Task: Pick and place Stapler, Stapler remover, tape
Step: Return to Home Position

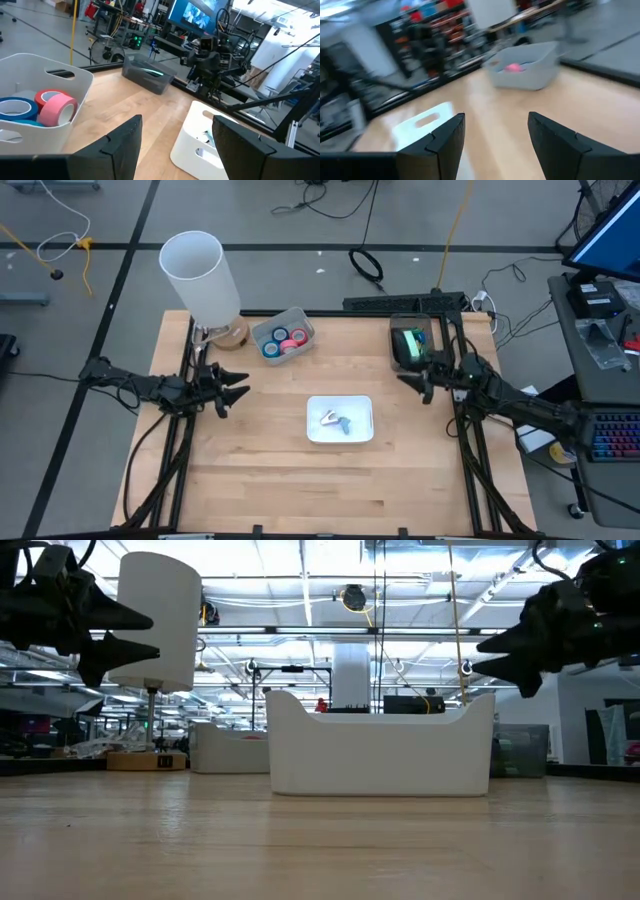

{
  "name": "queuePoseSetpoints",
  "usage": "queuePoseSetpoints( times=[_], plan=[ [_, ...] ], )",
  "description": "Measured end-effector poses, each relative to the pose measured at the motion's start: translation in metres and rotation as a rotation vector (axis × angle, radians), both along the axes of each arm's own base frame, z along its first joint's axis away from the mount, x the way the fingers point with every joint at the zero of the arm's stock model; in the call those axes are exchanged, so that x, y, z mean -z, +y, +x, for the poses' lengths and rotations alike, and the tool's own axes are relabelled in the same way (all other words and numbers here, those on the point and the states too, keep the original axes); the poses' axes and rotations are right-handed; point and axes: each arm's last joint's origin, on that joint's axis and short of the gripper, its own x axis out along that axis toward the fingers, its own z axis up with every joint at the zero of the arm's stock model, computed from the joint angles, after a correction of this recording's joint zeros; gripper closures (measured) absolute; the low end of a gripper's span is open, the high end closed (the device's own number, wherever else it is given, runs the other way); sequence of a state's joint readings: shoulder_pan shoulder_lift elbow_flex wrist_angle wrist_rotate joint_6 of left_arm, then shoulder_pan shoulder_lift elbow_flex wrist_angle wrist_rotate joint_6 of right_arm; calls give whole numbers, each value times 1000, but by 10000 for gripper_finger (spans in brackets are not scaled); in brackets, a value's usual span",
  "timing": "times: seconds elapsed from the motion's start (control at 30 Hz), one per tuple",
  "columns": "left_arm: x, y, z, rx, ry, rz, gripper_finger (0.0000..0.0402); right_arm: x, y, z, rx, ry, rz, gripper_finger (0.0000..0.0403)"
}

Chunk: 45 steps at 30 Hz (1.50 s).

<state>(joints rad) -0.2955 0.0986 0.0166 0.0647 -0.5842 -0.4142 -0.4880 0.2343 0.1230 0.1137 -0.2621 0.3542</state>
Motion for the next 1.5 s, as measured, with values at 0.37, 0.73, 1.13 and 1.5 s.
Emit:
queuePoseSetpoints(
  times=[0.37,0.73,1.13,1.5],
  plan=[
    [0,0,0,4,-7,-25,163,-5,22,6,-131,-44,-24,191],
    [0,-2,0,59,39,160,162,-1,22,4,-46,5,-55,194],
    [-6,-7,-6,128,-17,249,163,-5,26,-9,-52,-75,-44,191],
    [-7,-13,-7,197,-48,138,163,-2,25,-8,-51,-39,-58,193]
  ],
)
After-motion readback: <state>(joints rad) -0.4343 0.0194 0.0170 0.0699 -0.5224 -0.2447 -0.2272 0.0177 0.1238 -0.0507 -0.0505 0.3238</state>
